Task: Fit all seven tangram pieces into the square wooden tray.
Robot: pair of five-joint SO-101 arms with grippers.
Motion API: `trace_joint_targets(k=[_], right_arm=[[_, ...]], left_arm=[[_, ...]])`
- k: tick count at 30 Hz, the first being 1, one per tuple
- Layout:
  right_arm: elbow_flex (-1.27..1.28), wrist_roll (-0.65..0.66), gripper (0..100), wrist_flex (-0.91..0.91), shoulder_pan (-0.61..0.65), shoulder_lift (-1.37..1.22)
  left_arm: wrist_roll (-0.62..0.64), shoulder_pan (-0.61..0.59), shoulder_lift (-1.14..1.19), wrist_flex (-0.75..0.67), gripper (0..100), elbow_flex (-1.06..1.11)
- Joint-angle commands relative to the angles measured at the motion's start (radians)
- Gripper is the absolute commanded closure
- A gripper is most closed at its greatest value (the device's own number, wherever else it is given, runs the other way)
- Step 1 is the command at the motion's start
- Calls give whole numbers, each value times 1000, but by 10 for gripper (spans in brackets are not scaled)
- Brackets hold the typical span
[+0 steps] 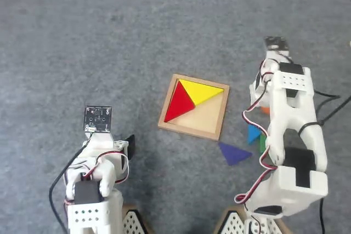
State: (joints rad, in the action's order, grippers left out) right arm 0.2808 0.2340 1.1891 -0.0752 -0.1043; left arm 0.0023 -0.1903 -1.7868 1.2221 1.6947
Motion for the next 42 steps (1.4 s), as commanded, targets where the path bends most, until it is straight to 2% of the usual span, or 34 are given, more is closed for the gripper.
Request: trace_joint_targets(k=[1,5,11,16,23,26,29,33,38,42], right_arm=[[-48,281,615,81,-24,67],[-144,595,615,213,-51,47],[-295,922,616,278,-114,-76],[-420,951,616,243,-125,-263],[-508,1097,616,242,-104,-424],[-509,1117,641,242,-94,-443],[-508,1108,730,249,-71,-452],[-508,976,785,243,-24,-484],[-512,951,897,246,-13,-522],[-514,813,944,242,-13,-522]], left_arm=[[11,-5,-11,-21,760,-12],[11,-5,-11,-21,760,-12],[11,-5,-11,-21,760,-12],[11,-5,-11,-21,760,-12],[11,-5,-11,-21,760,-12],[11,-5,-11,-21,760,-12],[11,-5,-11,-21,760,-12],[11,-5,-11,-21,760,-12],[11,-5,-11,-21,760,-12],[11,-5,-11,-21,760,-12]])
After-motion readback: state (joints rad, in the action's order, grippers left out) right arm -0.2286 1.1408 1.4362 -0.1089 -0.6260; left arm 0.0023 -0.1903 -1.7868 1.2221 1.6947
